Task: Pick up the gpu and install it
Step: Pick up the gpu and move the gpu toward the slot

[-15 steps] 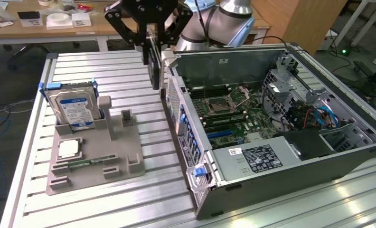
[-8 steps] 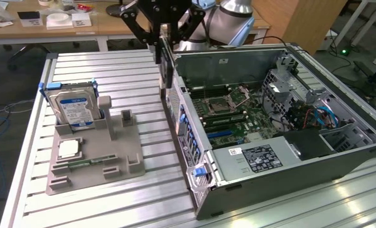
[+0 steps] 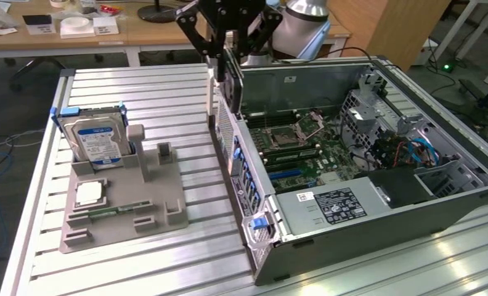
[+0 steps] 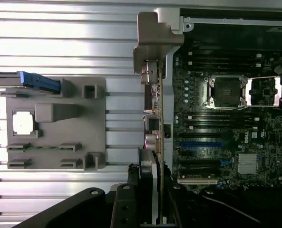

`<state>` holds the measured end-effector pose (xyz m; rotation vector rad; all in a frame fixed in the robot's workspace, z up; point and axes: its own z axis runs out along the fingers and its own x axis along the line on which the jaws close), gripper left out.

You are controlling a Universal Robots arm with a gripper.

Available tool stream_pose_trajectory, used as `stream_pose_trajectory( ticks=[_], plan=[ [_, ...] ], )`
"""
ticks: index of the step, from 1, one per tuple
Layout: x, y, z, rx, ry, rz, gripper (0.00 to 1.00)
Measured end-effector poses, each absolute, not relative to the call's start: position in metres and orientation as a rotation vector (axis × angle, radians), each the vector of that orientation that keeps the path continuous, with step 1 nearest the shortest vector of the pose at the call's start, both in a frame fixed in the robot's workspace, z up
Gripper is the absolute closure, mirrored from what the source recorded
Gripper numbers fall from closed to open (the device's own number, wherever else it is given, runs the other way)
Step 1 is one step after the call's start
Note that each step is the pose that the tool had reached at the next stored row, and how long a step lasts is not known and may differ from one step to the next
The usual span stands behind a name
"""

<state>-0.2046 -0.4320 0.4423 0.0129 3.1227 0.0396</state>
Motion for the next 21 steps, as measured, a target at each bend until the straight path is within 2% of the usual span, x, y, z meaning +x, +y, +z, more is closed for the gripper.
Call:
stream_pose_trajectory(
  ticks=[21],
  plan=[
    [-0.142,-0.432,0.442,0.013,3.123,0.04,0.72]
  ],
)
